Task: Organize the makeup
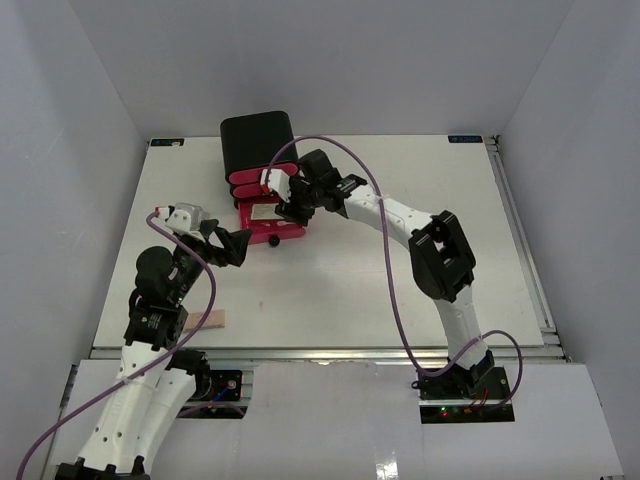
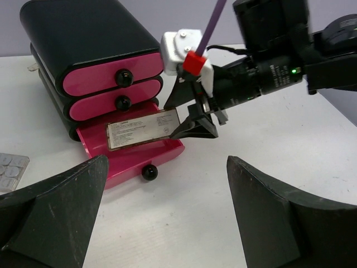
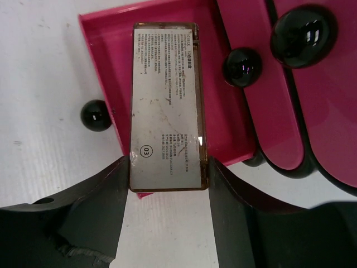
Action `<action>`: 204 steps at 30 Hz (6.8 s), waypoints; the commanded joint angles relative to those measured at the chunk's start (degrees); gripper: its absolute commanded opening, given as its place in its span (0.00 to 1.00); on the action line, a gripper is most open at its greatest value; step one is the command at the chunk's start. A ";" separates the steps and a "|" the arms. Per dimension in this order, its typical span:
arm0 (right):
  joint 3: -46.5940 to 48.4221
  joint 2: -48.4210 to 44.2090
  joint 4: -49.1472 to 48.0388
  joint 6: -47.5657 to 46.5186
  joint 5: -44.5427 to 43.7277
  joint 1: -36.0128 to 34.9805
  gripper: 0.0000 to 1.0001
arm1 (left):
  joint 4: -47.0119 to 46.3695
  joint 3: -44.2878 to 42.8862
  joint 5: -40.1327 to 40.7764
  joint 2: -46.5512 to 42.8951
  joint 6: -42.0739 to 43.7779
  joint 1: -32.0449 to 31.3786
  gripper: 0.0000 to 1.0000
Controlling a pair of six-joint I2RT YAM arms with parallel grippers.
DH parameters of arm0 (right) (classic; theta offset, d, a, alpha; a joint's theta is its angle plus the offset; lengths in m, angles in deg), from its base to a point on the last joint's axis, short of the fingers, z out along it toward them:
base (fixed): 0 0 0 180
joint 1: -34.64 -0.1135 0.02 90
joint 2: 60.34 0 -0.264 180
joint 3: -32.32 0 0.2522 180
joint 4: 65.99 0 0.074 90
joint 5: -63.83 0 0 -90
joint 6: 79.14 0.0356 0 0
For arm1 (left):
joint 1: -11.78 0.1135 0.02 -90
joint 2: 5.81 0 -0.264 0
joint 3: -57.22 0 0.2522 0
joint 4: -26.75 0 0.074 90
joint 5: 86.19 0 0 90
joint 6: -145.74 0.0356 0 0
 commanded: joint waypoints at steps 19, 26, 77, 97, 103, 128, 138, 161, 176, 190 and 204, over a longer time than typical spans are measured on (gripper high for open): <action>-1.36 -6.06 -1.10 -3.88 -2.18 0.34 0.76 | 0.39 0.24 2.57 2.00 0.09 0.18 0.98; -13.17 -22.17 3.35 1.11 12.93 4.67 0.92 | 1.91 -0.75 4.36 6.50 -2.43 0.55 0.98; -57.02 -57.09 -20.26 21.12 32.18 24.72 0.90 | 44.98 -2.12 24.82 36.53 -68.64 19.66 0.96; -57.28 -56.35 -20.54 21.29 32.88 25.82 0.90 | 43.07 2.21 22.80 37.06 -64.46 20.89 0.88; -57.28 -56.42 -20.54 21.27 32.97 25.82 0.90 | 42.27 3.35 20.39 35.76 -64.38 20.96 0.81; -57.46 -56.71 -20.64 21.48 33.88 26.79 0.90 | 38.99 0.55 17.02 34.25 -62.00 20.98 0.25; -57.63 -56.07 -20.59 21.13 33.62 27.35 0.90 | 36.16 -9.51 3.94 30.70 -63.27 19.44 0.14; -57.89 -54.25 -20.54 20.33 33.57 29.30 0.90 | 27.10 -38.93 10.18 64.55 -80.13 -0.41 0.20; -58.07 -54.63 -20.60 20.41 34.51 30.33 0.90 | 27.07 -39.76 10.72 65.69 -80.06 -2.25 0.82; -57.92 -56.17 -18.55 17.54 36.96 31.27 0.90 | 21.03 -25.67 11.60 46.47 -51.28 9.82 0.75; -58.01 -56.53 -18.58 17.54 37.00 31.56 0.90 | 31.97 -40.57 16.53 70.00 -43.79 22.21 0.98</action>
